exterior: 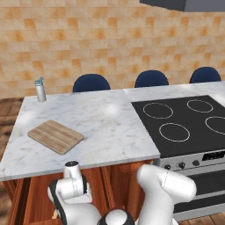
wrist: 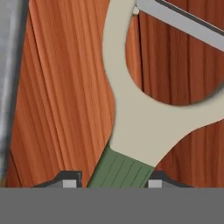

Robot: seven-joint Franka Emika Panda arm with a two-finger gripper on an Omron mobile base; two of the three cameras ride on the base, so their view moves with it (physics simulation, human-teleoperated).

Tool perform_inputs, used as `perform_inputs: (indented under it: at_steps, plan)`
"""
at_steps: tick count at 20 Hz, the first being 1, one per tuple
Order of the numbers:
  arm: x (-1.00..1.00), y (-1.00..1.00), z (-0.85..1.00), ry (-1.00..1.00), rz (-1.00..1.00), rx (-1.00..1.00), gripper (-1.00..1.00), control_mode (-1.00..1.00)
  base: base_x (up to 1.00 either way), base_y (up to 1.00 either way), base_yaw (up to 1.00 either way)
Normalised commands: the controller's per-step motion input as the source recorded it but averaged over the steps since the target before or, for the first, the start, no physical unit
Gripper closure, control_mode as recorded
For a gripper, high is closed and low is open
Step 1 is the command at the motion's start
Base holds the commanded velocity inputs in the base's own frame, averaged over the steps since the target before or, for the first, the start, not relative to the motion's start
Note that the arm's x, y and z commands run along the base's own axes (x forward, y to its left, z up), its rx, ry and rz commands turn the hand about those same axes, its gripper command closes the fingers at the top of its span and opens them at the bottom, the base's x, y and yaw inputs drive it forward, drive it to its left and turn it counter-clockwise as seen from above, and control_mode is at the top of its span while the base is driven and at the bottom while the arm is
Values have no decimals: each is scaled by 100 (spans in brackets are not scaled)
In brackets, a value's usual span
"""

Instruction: Open the drawer on the left and place the cutting tools on the cutting board.

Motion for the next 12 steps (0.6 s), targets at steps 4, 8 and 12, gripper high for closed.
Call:
perform_inputs:
  at_steps: [4,8,12]
  plan:
    - [-39,0,18,-10,-2,0,100,-100,0,0,0]
    - [-33,1,89,-21,-14,0,100,-100,0,0,0]
    - [-21,3,100,-24,-20,0,100,-100,0,0,0]
